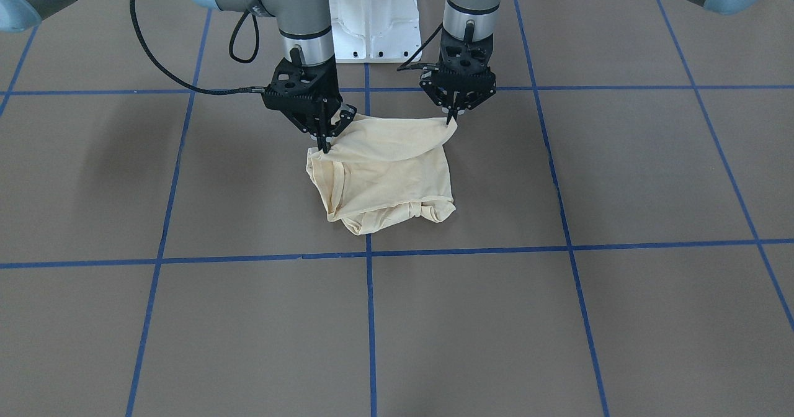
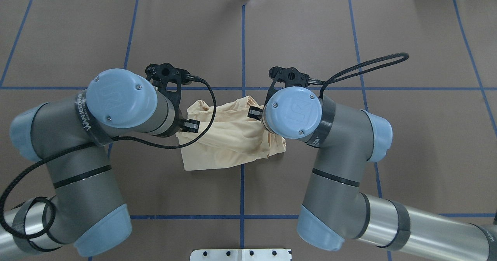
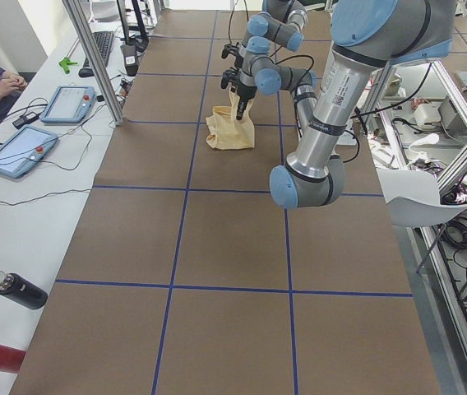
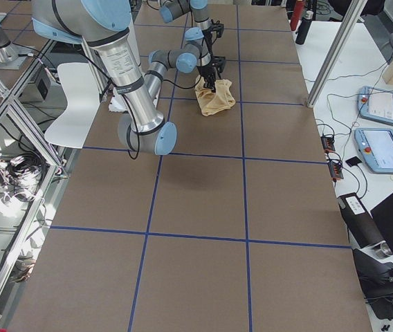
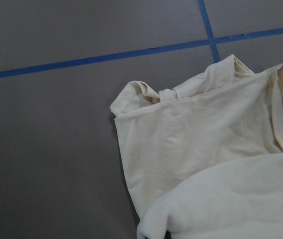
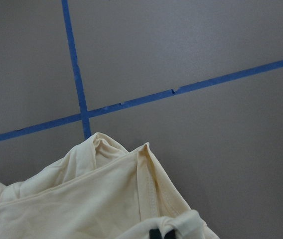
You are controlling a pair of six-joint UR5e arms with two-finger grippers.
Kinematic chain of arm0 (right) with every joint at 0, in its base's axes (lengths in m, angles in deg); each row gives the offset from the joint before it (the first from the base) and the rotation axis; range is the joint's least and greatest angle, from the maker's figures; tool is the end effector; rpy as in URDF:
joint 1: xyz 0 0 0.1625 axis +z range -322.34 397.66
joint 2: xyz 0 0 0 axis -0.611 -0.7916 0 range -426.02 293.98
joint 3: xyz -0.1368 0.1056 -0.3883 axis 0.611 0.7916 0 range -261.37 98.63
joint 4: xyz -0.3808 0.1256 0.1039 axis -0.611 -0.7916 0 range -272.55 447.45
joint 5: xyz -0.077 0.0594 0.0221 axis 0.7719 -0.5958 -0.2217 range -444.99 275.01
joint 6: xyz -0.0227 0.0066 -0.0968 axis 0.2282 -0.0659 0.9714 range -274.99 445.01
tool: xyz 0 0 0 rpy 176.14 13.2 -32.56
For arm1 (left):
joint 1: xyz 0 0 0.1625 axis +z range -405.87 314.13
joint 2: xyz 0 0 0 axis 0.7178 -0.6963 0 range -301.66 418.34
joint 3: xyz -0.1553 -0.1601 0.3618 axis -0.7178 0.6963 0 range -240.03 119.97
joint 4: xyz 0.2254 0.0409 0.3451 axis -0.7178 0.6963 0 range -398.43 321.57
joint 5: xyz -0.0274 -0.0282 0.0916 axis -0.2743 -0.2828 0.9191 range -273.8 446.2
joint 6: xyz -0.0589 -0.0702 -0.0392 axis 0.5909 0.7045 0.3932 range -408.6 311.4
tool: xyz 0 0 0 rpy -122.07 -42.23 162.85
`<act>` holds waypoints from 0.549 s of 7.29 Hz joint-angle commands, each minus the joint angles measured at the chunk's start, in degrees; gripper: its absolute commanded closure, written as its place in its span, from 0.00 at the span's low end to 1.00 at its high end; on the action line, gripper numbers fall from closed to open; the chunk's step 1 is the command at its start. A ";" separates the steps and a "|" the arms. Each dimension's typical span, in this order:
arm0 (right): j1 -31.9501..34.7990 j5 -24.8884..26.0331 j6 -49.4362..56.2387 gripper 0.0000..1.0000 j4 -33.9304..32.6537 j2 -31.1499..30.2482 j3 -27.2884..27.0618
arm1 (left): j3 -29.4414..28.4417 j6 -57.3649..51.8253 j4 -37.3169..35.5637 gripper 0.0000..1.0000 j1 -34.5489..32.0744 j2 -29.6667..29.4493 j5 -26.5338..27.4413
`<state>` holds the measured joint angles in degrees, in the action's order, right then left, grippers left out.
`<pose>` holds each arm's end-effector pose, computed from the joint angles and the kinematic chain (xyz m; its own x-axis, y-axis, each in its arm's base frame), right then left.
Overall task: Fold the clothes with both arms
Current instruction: 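Lift the near edge with both grippers and fold it away from the robot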
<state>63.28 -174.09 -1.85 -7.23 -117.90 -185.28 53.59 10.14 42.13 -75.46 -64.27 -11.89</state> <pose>-0.5228 -0.4003 0.1820 0.6343 0.2434 0.7338 -0.4086 0.9113 0.0509 0.4519 -0.3937 0.1895 0.7164 0.1840 -0.6729 0.0327 0.9547 0.2959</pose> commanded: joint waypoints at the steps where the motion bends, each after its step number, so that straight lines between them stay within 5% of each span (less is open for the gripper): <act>1: 1.37 0.07 1.42 1.00 6.30 2.31 9.56 | -10.38 -0.91 9.21 1.00 -0.91 -1.05 0.08; 3: 2.25 -0.02 2.57 1.00 11.53 2.40 14.16 | -16.56 -2.39 16.27 1.00 -2.13 -1.05 -0.01; 4: 2.77 -0.02 3.00 0.28 11.62 2.75 14.96 | -16.76 -6.06 16.82 0.96 -3.71 -0.96 -0.35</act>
<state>65.45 -174.09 0.60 3.47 -115.45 -171.91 38.38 7.35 56.96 -77.68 -65.28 -11.96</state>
